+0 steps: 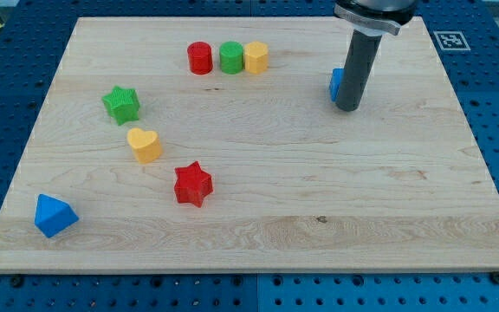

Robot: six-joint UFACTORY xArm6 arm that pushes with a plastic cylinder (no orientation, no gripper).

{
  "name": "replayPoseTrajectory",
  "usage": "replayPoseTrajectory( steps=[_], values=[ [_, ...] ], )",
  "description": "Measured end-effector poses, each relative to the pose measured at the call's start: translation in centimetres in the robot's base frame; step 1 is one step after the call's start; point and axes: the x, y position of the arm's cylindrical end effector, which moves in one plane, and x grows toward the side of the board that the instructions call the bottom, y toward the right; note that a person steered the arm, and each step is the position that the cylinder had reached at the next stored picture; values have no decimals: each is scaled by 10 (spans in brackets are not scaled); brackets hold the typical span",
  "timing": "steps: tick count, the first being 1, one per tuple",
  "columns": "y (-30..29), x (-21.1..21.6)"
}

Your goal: Move the blue cube diagonally bottom left to the yellow hexagon

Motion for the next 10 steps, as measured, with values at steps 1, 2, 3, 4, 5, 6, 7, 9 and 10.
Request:
replayPoseTrajectory(
  steps=[1, 2, 3, 4, 5, 6, 7, 9, 10],
  values=[
    [0, -4],
    [4, -3],
    [21, -3],
    [42, -4],
    [53, -20],
    [53, -41],
    [38, -46],
    [-5, -46],
    [-17, -46]
  ],
)
